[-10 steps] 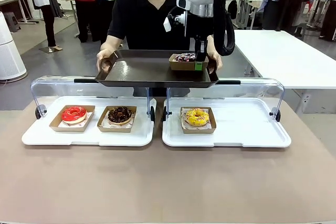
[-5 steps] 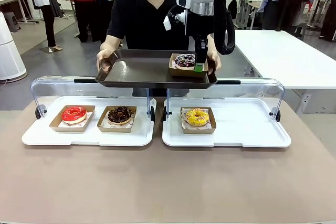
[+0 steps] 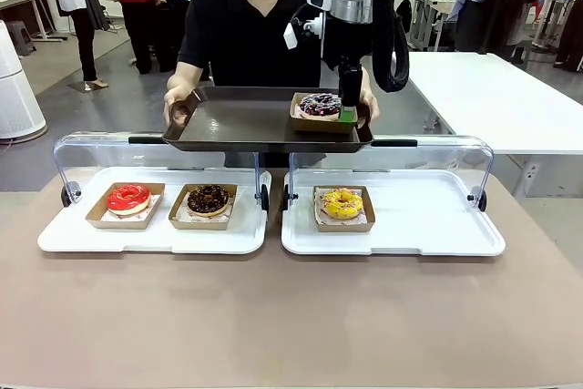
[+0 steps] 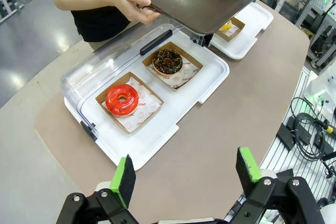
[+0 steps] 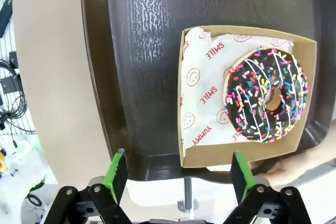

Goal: Provide the desired donut to the person.
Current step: Place the picked Paper togo box onto the Handle tray extended by the person.

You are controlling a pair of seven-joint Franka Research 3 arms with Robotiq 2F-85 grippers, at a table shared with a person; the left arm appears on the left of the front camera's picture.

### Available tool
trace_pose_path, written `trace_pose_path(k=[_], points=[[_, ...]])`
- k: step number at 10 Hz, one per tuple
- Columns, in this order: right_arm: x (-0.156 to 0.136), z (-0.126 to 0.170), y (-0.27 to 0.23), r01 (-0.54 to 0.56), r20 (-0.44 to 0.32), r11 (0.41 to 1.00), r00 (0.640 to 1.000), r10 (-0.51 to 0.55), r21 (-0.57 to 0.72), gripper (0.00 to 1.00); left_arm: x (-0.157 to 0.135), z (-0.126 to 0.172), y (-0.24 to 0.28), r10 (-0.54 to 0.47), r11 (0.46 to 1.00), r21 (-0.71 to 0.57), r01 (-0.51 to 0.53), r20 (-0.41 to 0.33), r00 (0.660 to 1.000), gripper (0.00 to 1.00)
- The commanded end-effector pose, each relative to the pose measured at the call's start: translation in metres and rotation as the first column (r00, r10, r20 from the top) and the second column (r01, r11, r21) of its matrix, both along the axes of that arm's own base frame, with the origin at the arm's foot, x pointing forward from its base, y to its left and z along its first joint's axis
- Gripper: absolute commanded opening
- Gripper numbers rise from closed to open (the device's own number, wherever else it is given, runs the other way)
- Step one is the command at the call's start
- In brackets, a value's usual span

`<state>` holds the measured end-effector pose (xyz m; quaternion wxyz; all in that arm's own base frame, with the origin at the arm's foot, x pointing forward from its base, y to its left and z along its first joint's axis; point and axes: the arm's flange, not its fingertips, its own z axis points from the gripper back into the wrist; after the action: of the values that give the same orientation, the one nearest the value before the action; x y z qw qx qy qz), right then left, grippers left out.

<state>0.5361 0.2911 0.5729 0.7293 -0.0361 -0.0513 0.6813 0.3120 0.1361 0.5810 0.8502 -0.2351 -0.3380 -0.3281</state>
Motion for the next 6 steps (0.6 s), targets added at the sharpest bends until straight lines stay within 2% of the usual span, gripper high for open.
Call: trace_pose_path(k=[1,3,4,6], points=[[-0.002,0.001,-0.003,0.002,-0.002,1.000,1.000,-0.002,0.011,1.00,-0.001,0.001,0.000,-0.003,1.000,-0.007,0.003,0.005,1.000,1.00],[-0.006,0.004,-0.004,0.001,-0.005,1.000,1.000,-0.001,0.011,1.00,-0.001,0.001,0.000,-0.003,1.000,-0.007,0.003,0.005,1.000,1.00],[-0.022,0.013,-0.009,-0.047,-0.036,0.999,0.998,0.047,-0.016,1.00,-0.001,0.001,0.000,-0.003,1.000,-0.007,0.003,0.005,1.000,1.00],[-0.070,0.038,-0.063,-0.099,-0.061,0.993,0.994,0.095,-0.069,1.00,-0.001,0.001,0.000,-0.003,1.000,-0.007,0.003,0.005,1.000,1.00]])
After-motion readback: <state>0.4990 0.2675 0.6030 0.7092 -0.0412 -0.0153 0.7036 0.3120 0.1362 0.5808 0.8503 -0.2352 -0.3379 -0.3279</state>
